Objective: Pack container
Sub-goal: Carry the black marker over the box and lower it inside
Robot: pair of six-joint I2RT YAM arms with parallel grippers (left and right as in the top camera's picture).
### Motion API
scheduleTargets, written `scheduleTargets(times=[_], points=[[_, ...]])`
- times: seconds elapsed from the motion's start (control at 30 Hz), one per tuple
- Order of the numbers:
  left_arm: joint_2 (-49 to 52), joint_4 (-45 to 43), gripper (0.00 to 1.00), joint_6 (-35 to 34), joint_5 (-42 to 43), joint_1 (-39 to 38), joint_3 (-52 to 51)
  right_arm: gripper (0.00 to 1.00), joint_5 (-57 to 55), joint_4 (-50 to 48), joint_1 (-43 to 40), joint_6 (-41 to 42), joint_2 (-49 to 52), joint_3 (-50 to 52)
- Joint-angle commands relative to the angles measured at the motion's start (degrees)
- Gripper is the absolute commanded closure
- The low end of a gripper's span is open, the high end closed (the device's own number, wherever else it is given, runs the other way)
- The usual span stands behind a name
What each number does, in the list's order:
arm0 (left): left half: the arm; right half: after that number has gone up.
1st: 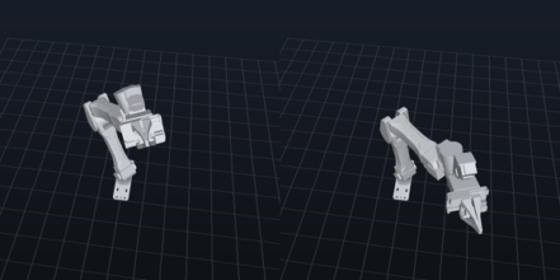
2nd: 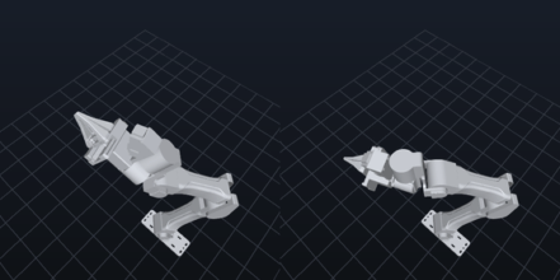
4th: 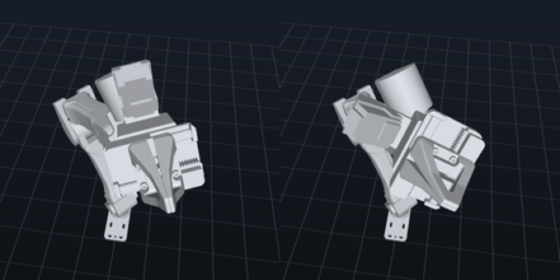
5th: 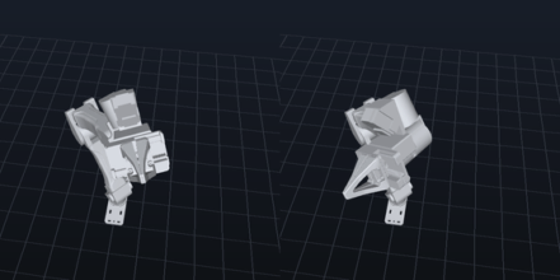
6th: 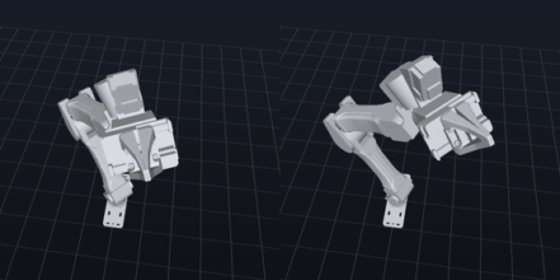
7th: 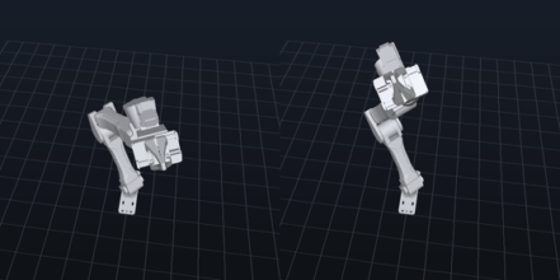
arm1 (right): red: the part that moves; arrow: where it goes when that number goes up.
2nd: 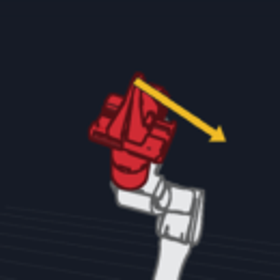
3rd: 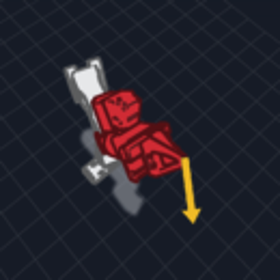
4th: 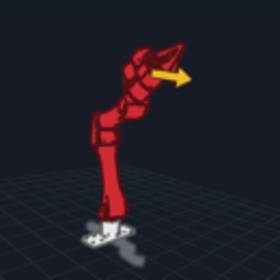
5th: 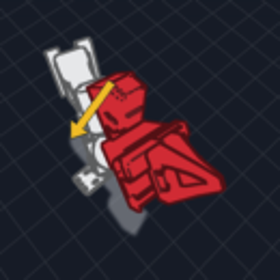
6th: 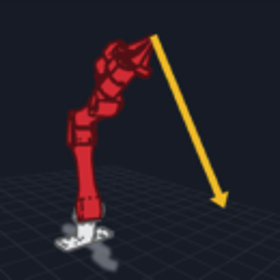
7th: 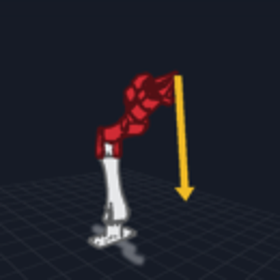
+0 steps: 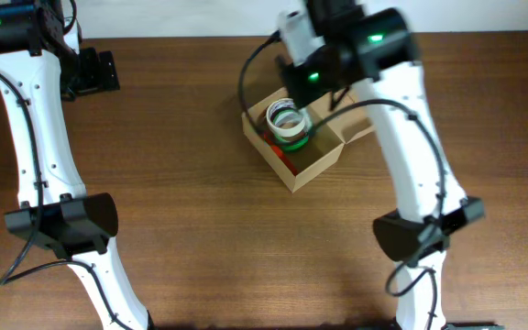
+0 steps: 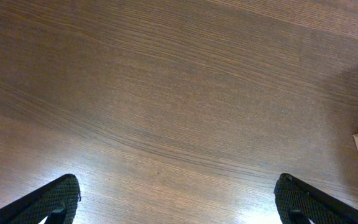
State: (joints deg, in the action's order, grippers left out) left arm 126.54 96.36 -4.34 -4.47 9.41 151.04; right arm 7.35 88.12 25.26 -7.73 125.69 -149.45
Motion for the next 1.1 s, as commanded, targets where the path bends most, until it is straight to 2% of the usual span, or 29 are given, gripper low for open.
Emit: scheduleTargets(times=[0.0,0.33,0.93,0.97,1.07], points=[[-0.46,-0.09,0.00,-0.76,0.22,0.13,-0.22,0.96,-3.96,-2.10,0.61,-1.05,5.11,3.50],[-0.46,-0.09,0.00,-0.74,0.22,0.13,-0.22,0.96,-1.73,-2.40,0.61,-1.07,13.68,6.21],[-0.46,-0.09,0.00,-0.76,0.22,0.13,-0.22,0.96,0.83,-6.54,3.39,-1.49,13.94,17.84],[-0.46,-0.09,0.00,-0.76,0.20,0.13,-0.22,0.96,0.81,-6.73,3.39,-1.53,13.94,17.81],[-0.46,-0.09,0.00,-0.76,0.20,0.13,-0.22,0.85,0.72,-6.73,3.26,-2.56,13.94,17.79]])
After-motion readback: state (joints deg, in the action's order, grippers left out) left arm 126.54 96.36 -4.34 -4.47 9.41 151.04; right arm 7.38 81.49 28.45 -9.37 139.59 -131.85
